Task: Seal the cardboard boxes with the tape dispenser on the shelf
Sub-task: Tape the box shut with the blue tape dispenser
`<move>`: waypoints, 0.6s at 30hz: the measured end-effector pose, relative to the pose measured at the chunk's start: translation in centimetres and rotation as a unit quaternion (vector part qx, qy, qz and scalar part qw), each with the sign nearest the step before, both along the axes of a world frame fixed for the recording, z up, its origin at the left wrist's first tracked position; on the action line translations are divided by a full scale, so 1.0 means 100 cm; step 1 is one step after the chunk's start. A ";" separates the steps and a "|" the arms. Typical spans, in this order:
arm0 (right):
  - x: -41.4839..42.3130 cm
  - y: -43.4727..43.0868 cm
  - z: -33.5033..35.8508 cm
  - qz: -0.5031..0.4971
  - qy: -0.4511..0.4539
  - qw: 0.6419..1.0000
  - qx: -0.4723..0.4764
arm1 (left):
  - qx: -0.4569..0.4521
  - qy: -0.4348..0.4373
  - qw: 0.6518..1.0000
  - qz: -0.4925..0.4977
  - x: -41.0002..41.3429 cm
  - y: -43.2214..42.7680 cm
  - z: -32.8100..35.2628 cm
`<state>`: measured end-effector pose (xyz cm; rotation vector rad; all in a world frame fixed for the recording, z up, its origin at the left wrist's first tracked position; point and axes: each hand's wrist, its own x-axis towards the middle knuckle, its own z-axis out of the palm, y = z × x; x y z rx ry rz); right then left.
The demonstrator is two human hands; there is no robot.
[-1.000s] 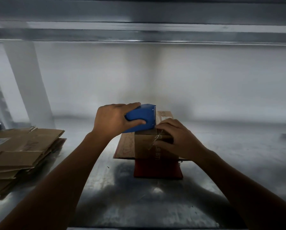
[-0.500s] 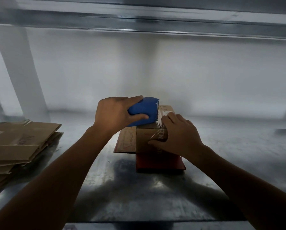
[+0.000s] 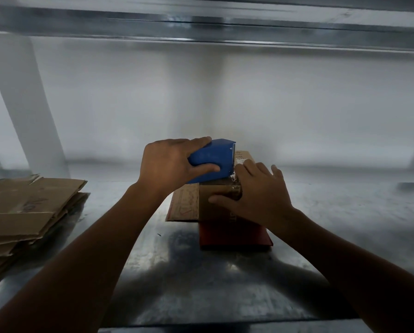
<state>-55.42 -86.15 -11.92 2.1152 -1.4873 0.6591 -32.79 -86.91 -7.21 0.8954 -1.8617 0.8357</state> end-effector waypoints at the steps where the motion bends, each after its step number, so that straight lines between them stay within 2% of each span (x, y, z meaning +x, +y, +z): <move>1: 0.002 -0.001 -0.002 -0.003 0.002 1.000 -0.010 | -0.005 0.001 1.000 0.001 -0.001 0.000 0.000; 7: 0.005 -0.001 -0.006 0.022 -0.039 0.995 -0.094 | -0.007 0.004 1.000 0.015 0.000 -0.001 -0.001; 13: -0.007 -0.001 0.009 0.057 -0.089 0.992 0.067 | -0.004 0.005 1.000 0.008 0.000 -0.001 -0.002; 18: -0.009 -0.006 0.008 0.062 -0.084 0.991 0.082 | -0.002 0.013 1.000 0.001 0.001 0.000 -0.003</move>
